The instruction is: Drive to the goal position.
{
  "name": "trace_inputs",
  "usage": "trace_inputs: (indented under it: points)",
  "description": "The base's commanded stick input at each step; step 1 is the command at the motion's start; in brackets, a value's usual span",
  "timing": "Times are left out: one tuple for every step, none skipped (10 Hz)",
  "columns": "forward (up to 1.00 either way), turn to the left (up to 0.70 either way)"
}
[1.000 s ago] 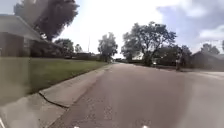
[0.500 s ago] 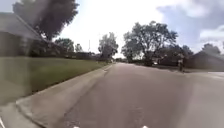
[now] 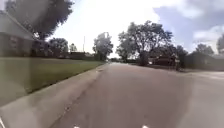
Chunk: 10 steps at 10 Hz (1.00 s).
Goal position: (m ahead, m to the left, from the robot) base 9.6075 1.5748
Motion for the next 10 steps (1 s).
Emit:
trace_inputs:
  points:
    - [1.00,0.00]
    - [1.00,0.00]
    - [1.00,0.00]
    - [1.00,0.00]
    - [1.00,0.00]
    - [1.00,0.00]
    - [1.00,0.00]
    - [1.00,0.00]
    - [1.00,0.00]
    - [1.00,0.00]
